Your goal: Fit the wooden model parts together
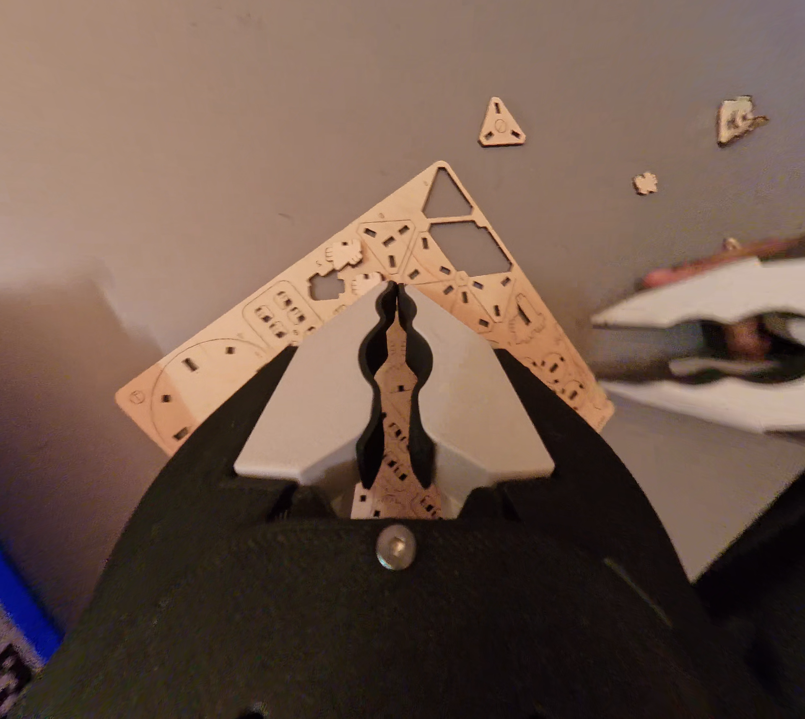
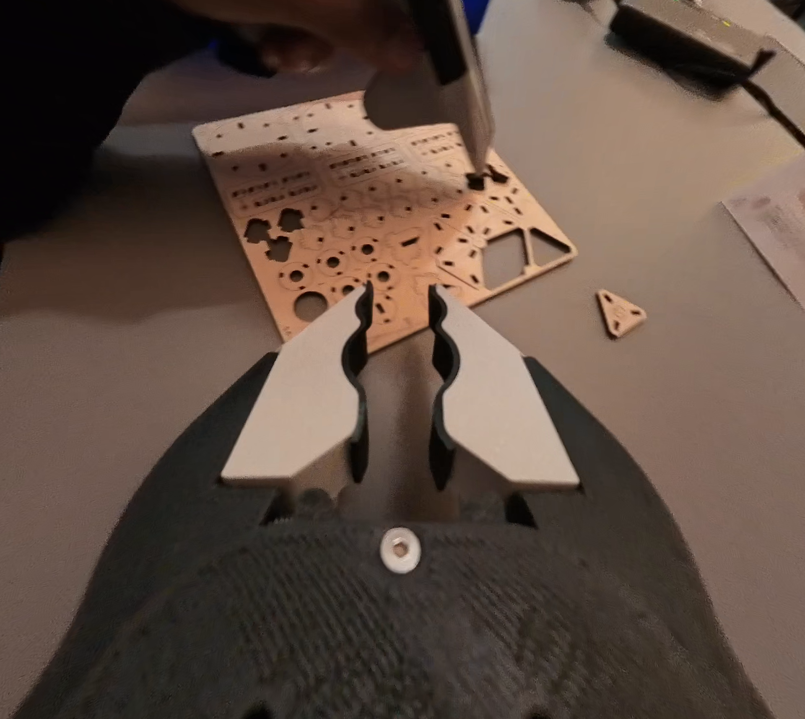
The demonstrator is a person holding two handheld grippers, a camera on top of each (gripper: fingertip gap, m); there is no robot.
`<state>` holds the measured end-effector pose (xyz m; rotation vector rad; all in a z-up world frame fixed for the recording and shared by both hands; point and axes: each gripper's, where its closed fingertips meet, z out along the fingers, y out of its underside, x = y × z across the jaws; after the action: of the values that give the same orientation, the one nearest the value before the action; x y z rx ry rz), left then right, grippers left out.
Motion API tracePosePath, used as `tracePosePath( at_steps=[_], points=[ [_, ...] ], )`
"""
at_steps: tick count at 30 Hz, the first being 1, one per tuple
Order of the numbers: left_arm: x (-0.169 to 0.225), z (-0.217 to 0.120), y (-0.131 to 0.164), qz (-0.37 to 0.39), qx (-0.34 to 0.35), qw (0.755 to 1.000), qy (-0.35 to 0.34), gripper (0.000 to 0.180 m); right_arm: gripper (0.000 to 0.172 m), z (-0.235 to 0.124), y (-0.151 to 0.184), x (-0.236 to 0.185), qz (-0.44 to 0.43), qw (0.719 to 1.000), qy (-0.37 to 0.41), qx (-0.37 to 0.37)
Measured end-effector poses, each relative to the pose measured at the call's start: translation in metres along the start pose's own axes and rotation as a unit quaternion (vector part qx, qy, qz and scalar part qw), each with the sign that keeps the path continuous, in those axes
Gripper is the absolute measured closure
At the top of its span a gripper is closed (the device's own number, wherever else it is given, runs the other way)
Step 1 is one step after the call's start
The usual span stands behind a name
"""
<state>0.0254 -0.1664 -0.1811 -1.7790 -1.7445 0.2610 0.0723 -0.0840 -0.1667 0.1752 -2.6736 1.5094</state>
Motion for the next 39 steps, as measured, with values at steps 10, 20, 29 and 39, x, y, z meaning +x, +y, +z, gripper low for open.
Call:
tracePosePath(
  at_steps=[10,20,29,39],
  points=[
    [-0.021,0.006,0.007,0.022,-0.025,0.995,-0.09,0.154,0.137,0.02,0.012,-0.028,-0.053,0.996,-0.011,-0.065],
    [-0.023,0.004,0.008,-0.022,-0.016,0.998,-0.051,0.163,0.147,0.019,0.019,-0.024,0.017,0.996,-0.025,-0.08],
    [-0.02,0.004,0.008,-0.047,-0.008,0.999,-0.009,0.165,0.148,0.017,0.019,-0.025,0.026,0.996,-0.029,-0.079],
    [0.014,0.013,0.007,-0.012,-0.017,0.997,0.074,0.166,0.151,-0.003,0.018,0.014,0.097,0.995,-0.003,-0.036]
  ],
)
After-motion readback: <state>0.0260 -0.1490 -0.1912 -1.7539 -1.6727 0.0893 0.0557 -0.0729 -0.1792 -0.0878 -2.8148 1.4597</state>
